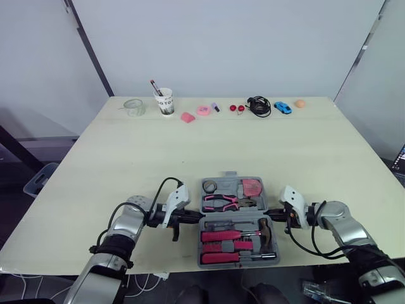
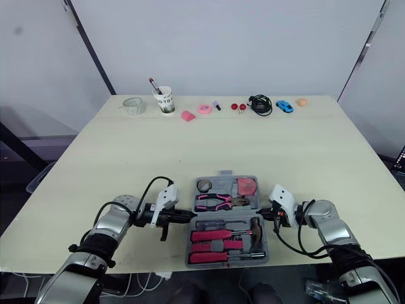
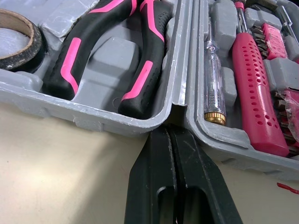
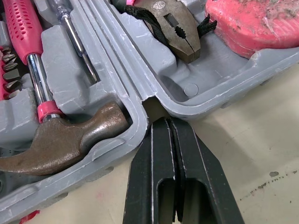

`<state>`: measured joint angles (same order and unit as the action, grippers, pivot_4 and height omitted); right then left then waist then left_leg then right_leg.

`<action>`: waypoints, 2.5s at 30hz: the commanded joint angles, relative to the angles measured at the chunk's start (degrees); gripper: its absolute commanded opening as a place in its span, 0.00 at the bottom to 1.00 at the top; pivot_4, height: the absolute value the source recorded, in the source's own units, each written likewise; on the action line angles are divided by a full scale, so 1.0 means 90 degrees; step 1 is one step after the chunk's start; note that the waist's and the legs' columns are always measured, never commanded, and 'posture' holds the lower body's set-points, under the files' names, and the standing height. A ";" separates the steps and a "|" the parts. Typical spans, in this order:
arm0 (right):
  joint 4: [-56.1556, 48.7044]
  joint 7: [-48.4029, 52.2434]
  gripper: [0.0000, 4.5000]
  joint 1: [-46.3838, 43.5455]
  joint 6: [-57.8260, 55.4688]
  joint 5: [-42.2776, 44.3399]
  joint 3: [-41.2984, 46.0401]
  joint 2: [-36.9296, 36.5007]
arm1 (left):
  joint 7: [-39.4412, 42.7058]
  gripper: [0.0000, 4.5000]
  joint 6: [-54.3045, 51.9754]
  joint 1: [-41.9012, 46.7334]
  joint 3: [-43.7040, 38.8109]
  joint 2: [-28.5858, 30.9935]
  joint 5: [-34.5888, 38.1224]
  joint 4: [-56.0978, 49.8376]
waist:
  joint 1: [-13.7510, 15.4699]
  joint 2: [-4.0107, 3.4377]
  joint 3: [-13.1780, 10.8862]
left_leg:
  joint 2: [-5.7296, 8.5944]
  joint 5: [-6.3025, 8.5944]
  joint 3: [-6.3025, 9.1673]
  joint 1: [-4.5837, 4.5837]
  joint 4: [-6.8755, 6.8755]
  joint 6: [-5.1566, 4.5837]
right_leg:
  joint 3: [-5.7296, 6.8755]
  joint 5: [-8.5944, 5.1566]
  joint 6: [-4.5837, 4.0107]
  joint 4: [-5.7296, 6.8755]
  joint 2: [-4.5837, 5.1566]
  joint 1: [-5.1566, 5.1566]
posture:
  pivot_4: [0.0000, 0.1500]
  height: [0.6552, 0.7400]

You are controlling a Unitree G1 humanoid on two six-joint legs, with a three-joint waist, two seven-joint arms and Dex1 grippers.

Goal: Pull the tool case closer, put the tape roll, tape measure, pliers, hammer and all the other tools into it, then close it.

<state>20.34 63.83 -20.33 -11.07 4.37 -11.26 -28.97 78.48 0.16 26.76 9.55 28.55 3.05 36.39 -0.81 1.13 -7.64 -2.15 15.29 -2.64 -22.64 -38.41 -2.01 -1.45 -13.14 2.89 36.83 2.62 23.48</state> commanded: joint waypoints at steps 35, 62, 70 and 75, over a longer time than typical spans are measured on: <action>0.0345 -0.0139 0.99 -0.1176 -0.1961 0.1690 0.1360 -0.0390 | -0.0432 0.00 -0.0701 -0.1994 -0.0121 0.0728 0.1480 -0.4412 | 0.0007 -0.0008 -0.0012 | -0.0003 0.0000 0.0008 -0.0004 0.0005 0.0000 | 0.0000 -0.0002 -0.0006 -0.0005 0.0013 0.0004 | 1.00 1.00; 0.4882 0.0378 0.99 -0.3788 -0.2256 0.0741 0.1027 0.1174 | -0.1495 0.00 -0.1304 -0.2330 0.1345 0.0451 0.0391 -0.4407 | -0.0034 -0.0023 -0.0018 | -0.0003 0.0000 -0.0003 0.0001 0.0009 0.0000 | -0.0002 0.0000 -0.0004 -0.0002 0.0006 0.0003 | 1.00 1.00; 0.4979 0.0415 0.99 -0.3831 -0.2229 0.0589 0.1179 0.1216 | -0.1527 0.00 -0.1287 -0.2319 0.1380 0.0477 0.0422 -0.4397 | -0.0062 -0.0023 -0.0018 | -0.0004 0.0000 -0.0002 0.0002 0.0011 0.0000 | -0.0002 0.0001 -0.0004 -0.0002 0.0006 0.0004 | 1.00 1.00; 0.5044 0.0485 0.99 -0.3828 -0.2264 0.0689 0.1312 0.1311 | -0.1501 0.00 -0.1218 -0.2290 0.1418 0.0483 0.0375 -0.4245 | -0.0098 -0.0023 -0.0018 | -0.0004 0.0000 0.0001 0.0002 0.0012 0.0000 | -0.0002 0.0001 -0.0004 -0.0002 0.0007 0.0004 | 1.00 1.00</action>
<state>65.60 66.47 -53.42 -31.04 9.33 -0.50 -18.40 64.75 -10.71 6.50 20.81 32.35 7.93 -3.61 -1.69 0.93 -7.80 -2.18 15.30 -2.63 -22.62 -38.31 -2.00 -1.47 -13.14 2.85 36.81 2.68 23.51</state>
